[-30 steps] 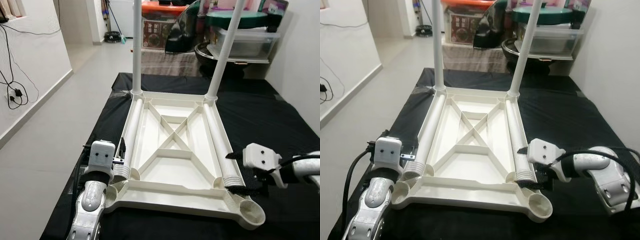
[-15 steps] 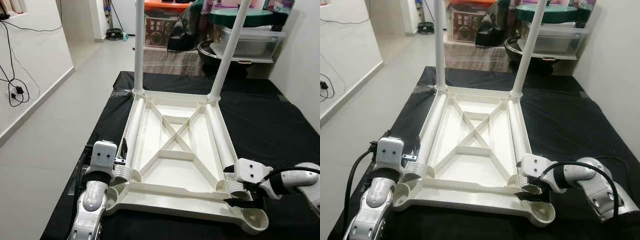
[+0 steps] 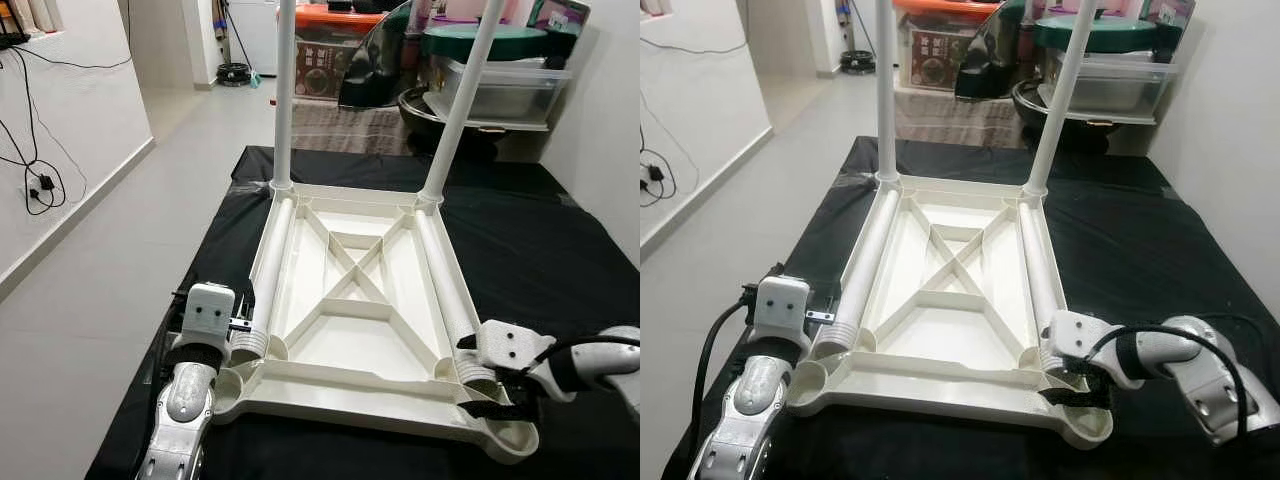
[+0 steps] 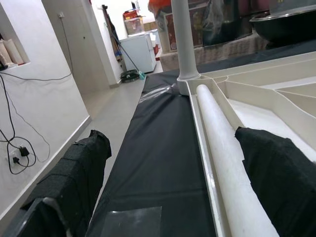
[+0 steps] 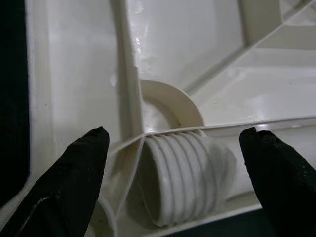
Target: Building children table
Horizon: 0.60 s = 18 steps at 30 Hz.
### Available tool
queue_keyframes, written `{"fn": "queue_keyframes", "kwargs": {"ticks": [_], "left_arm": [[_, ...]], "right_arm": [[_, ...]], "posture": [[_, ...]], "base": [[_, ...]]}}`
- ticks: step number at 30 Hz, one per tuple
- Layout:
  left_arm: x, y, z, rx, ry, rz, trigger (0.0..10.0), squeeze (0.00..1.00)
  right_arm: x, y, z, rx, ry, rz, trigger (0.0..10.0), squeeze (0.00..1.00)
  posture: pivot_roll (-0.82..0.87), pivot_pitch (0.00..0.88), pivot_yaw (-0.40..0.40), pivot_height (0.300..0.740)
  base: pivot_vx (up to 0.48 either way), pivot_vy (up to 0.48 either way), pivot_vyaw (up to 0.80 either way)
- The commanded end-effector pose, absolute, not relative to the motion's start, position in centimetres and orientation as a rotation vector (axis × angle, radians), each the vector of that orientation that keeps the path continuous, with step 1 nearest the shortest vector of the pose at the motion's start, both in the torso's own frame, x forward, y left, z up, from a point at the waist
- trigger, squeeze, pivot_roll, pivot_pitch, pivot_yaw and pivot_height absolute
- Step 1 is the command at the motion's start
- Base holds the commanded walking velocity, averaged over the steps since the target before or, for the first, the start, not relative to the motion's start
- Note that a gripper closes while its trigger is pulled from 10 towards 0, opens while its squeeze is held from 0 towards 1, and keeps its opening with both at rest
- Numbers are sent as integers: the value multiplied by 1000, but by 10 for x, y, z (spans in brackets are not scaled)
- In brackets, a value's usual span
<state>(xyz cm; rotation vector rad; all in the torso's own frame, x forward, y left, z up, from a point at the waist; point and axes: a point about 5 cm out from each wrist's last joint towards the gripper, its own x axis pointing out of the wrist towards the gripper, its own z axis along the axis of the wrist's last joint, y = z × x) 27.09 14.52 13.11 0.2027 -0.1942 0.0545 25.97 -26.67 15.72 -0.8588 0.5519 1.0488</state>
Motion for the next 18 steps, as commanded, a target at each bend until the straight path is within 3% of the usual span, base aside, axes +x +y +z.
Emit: {"fn": "queue_keyframes", "kwargs": {"ticks": [1, 18], "left_arm": [[273, 144, 129, 217, -191, 52, 10000, 0], [273, 144, 128, 221, -186, 46, 10000, 0]], "right_arm": [[265, -278, 168, -877, 547, 988, 10000, 0], [269, -289, 155, -962, 601, 876, 10000, 0]], "posture": [[-74, 0, -50, 740], [-74, 0, -46, 740]], "base": [[0, 0, 0], [0, 0, 0]]}}
